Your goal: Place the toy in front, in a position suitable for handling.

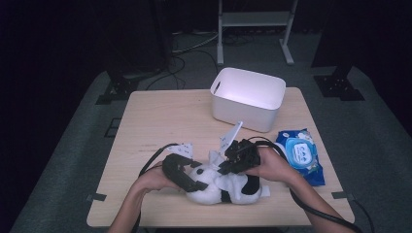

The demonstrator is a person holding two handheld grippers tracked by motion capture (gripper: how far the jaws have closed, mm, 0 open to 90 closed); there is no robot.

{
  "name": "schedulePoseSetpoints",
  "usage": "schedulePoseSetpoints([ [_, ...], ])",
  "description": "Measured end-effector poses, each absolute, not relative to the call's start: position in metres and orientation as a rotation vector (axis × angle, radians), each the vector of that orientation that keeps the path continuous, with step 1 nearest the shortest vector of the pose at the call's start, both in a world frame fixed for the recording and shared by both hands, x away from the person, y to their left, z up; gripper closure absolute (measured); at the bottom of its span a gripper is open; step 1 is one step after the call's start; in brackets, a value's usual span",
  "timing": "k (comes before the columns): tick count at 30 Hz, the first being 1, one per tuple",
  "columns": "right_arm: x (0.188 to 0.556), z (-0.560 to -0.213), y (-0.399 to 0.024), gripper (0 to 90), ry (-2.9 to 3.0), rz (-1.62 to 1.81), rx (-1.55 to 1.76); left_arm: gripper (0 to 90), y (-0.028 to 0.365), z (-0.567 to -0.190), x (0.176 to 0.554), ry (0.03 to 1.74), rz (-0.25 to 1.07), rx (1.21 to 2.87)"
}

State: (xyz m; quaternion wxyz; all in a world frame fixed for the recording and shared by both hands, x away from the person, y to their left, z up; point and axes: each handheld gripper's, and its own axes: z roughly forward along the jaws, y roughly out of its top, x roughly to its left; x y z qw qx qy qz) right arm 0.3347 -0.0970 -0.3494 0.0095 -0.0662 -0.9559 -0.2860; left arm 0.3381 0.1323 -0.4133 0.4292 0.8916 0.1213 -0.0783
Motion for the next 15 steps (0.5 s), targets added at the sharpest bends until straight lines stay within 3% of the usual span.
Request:
schedulePoseSetpoints([
  [5, 0.339, -0.347, -0.1, 82.0, -2.985, -0.913, -0.229, 29.7, 0.133, -0.412, 0.339, 0.3, -0.126, 2.209],
  [15, 0.345, -0.338, -0.104, 82.1, -3.026, -0.967, -0.283, 31.3, 0.129, -0.408, 0.336, 0.261, 0.126, 2.226],
])
